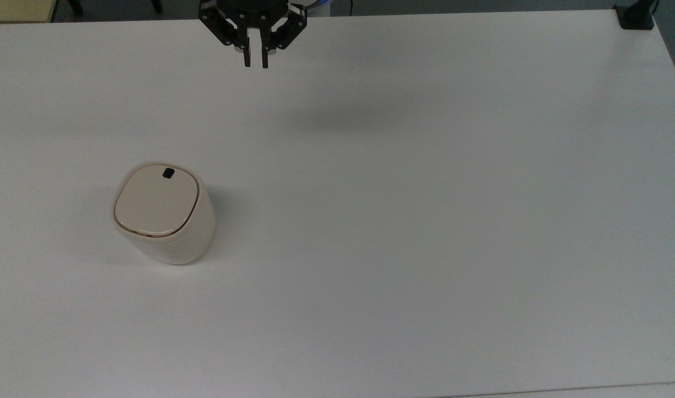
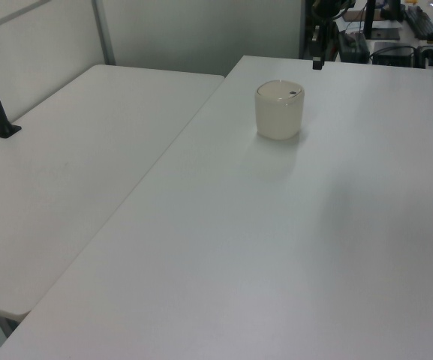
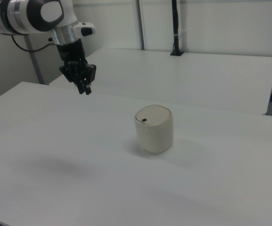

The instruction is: Close the trash bin

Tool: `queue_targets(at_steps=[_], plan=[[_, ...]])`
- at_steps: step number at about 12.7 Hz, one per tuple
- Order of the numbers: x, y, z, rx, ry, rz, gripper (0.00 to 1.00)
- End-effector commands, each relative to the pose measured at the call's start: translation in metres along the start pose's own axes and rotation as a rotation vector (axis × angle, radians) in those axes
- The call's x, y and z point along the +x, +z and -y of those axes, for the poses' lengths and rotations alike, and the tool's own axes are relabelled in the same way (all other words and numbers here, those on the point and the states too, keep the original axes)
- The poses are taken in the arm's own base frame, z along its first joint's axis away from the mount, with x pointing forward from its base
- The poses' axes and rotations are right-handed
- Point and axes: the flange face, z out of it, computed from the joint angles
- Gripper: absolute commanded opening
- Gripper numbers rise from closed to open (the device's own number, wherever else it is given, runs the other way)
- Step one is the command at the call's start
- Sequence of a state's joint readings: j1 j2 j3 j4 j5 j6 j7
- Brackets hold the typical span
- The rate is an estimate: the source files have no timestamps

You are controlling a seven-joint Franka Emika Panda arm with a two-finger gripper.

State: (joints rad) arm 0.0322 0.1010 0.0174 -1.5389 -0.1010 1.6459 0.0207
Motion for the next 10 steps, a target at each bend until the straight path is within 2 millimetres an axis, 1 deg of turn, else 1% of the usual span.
queue_targets(at_steps=[1, 2, 10], plan=[[-0.0127, -0.0010, -0.0023, -0.005, -0.034, 0.023, 0.95], [-0.0126, -0.0017, -0.0024, -0.005, -0.034, 0.022, 1.00], [-0.0142, -0.0055, -0.0077, -0.001, -0.012, 0.015, 1.00]])
